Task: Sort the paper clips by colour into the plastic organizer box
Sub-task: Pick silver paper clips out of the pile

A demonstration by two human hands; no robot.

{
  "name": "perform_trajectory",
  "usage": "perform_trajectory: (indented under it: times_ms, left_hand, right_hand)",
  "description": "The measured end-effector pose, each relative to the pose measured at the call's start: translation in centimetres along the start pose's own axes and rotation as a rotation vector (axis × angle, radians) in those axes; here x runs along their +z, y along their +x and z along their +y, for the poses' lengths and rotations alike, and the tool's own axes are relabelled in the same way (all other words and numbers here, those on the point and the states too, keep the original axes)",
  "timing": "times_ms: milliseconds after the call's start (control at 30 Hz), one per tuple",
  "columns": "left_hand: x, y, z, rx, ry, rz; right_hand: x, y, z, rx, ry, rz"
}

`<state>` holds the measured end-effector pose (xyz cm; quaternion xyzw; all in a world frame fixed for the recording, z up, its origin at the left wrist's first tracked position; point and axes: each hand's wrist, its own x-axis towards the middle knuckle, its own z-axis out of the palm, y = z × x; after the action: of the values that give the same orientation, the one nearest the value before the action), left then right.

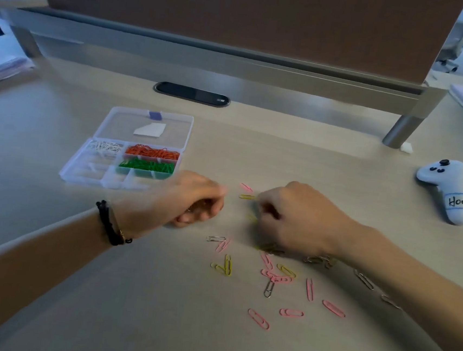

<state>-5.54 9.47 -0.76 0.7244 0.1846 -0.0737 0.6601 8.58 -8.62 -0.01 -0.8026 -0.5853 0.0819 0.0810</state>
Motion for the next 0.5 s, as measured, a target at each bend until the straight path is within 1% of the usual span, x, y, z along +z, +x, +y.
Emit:
perform_trajectory:
  times_ms: [100, 133, 167, 200, 267, 367, 433, 500]
  left_hand:
    - [0.1, -1.2, -0.3, -0.037, -0.055, 0.037]
    - [0.0, -1.6, -0.5, -0.019, 0.022, 0.075]
    - [0.0, -1.9, -0.7, 0.039, 0.180, 0.130]
    - [0.0, -2.2, -1.0, 0.137, 0.370, 0.174]
    - [0.1, -2.7, -1.7, 0.326, 0.703, 0.214]
    - [0.5, -3.3, -2.3, 0.507, 1.118, 0.251]
    - [0.9, -3.2, -2.5, 0.636, 1.381, 0.245]
    - [1.4, -3.0, -2.5, 0.667, 1.576, 0.205]
  right_hand:
    - [0.3, 0.2, 0.2, 0.167, 0.750, -0.015]
    - [0.2, 0.1, 0.2, 0.225, 0.976, -0.033]
    - [0.0, -0.1, 0.2, 0.269, 1.143, -0.058]
    - [0.0, -0.4, 0.3, 0.291, 1.258, -0.089]
    - [-0.2, -0.8, 0.6, 0.306, 1.435, -0.149]
    - [-0.4, -1.2, 1.0, 0.284, 1.593, -0.208]
    - [-0.6, -1.6, 1.1, 0.274, 1.608, -0.217]
    - [-0.8, -2.1, 1.1, 0.298, 1.535, -0.199]
